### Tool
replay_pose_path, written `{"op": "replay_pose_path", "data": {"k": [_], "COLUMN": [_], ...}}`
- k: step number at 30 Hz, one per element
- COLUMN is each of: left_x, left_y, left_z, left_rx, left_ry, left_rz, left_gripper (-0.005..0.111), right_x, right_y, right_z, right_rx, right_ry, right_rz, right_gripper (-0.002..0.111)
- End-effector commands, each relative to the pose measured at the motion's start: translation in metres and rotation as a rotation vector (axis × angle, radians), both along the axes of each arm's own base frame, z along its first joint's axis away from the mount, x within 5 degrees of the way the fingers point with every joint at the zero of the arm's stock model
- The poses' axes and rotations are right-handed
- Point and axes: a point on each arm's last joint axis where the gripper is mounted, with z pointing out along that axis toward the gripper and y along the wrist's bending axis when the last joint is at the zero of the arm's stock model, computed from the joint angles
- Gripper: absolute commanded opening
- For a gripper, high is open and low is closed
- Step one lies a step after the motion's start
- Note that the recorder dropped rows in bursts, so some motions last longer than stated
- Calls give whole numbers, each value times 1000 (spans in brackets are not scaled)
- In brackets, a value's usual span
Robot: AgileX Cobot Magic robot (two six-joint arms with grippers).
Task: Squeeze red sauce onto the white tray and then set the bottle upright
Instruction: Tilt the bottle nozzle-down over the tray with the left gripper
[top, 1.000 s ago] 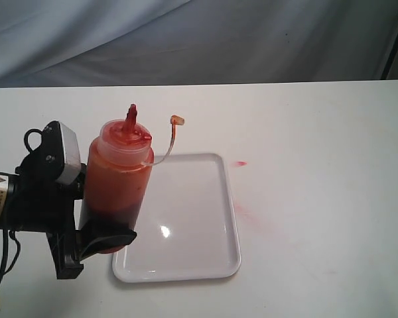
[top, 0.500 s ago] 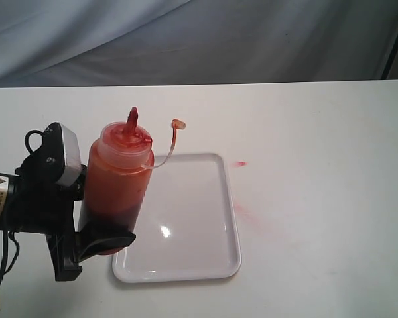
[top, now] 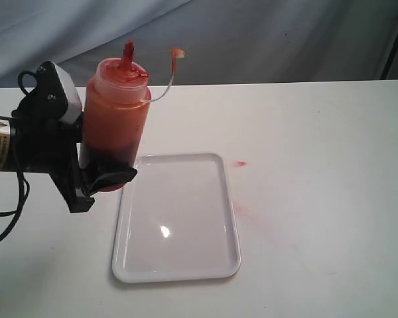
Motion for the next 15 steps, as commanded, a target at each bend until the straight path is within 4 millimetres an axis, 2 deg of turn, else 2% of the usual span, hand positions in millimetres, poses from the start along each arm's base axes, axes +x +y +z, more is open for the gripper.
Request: {"op": "replay_pose_path", "data": {"k": [1,5,8,15], "left_x": [8,22,27,23], "left_y": [-2,10,10,-17], "left_z": [-9,-27,-25,-21], "left_rx": [69,296,365,466], "left_ry": [-85,-212,-338,-539], "left_rz": [-84,-91,-140,-290], "left_gripper": [0,0,0,0], "right_x": [9,38,64,120], "right_y": [17,40,53,78], "right_z": [36,60,68,54], "right_rx": [-151,-237,-278,-481], "right_ry": [2,26,81,169], "right_rz": [181,304,330,358], "right_gripper": [0,0,0,0]}}
